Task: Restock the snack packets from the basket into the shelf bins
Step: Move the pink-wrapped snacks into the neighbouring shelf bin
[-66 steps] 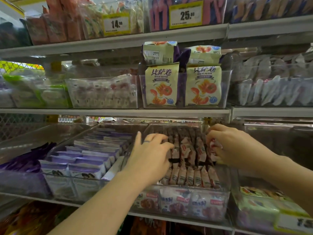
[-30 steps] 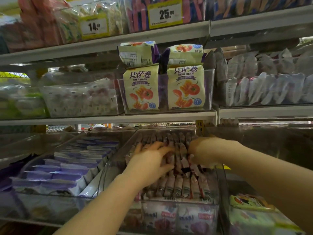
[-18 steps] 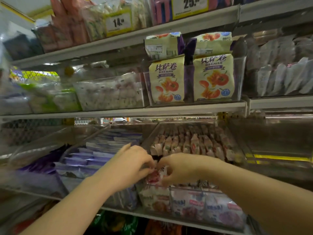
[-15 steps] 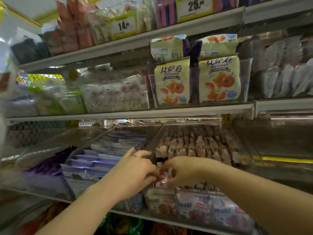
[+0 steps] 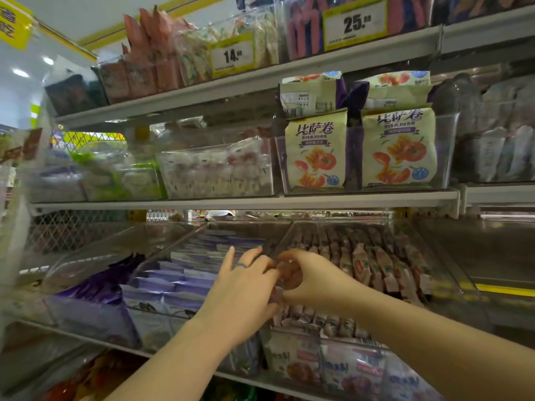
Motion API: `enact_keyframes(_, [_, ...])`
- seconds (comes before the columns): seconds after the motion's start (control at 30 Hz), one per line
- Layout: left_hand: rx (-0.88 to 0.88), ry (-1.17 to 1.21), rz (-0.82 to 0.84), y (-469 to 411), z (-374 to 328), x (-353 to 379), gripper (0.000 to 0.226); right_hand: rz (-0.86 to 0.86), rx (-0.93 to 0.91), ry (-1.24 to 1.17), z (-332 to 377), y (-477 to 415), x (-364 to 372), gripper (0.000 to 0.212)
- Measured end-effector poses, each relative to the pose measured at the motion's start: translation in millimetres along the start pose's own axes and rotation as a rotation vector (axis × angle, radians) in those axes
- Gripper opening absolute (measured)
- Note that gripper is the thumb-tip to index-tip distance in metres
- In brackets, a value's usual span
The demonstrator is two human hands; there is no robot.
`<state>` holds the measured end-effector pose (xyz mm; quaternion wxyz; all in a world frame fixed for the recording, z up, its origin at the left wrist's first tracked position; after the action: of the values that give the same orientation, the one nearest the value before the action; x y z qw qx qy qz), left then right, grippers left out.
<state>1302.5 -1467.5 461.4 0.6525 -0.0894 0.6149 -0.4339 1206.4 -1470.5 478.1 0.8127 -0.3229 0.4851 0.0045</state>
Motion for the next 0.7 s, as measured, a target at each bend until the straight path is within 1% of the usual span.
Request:
enact_keyframes(0.03, [-0.002,-0.021,-0.017,0.5,0.4,0.4,0.051,0.015,0.002,-0.036,-1.5,0.4,-1.0,0.065])
enact_keyframes(0.07, [-0.003,-0.039,-0.034,1.0,0.4,1.3,0.050,0.029,-0.008,-0.031,-2.4,1.2,-1.4,0.063])
enact_keyframes(0.17, [-0.046,-0.046,-0.064,0.4,2.0,3.4,0.046,0.064,-0.093,0.147,1.4,2.6,7.0,0.041])
enact_keyframes(0.23, [-0.103,-0.022,-0.066,-2.8,4.3,5.6,0.044,0.061,-0.115,0.202,0.7,-0.2,13.1,0.039])
enact_keyframes(0.3, [-0.142,-0.004,-0.040,-7.4,6.5,9.8,0.042,0.055,-0.115,0.251,-3.2,-6.0,14.9,0.040])
enact_keyframes(0.37, [-0.167,0.023,0.024,-12.1,9.9,16.7,0.043,0.064,-0.093,0.306,-8.7,-10.6,17.0,0.041])
enact_keyframes(0.47, [-0.166,0.062,0.107,-12.5,12.8,21.9,0.047,0.094,-0.077,0.394,-13.2,-12.1,21.4,0.046])
enact_keyframes(0.53, [-0.152,0.123,0.081,-5.6,14.4,18.2,0.046,0.154,-0.082,0.400,-14.4,-8.8,23.9,0.050])
enact_keyframes(0.6, [-0.159,0.211,0.020,6.2,20.4,10.6,0.046,0.195,-0.070,0.358,-14.6,-2.2,21.1,0.052])
enact_keyframes(0.63, [-0.162,0.248,-0.006,13.4,23.7,7.1,0.046,0.188,-0.066,0.343,-12.7,2.5,17.5,0.051])
enact_keyframes(0.7, [-0.159,0.287,-0.049,29.5,27.6,-0.1,0.045,0.096,-0.079,0.332,-3.9,12.4,7.6,0.047])
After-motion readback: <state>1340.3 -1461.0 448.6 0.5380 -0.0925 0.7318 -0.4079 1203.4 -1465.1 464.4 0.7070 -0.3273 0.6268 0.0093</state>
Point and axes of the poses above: each hand's wrist, its own y-axis away from the middle knuckle, its own x-axis out of the palm, z = x × y, the point moved 8 cm from there along -y, towards the middle knuckle, and after that the axes turned 3 degrees about -x, right-handed, at the moved point
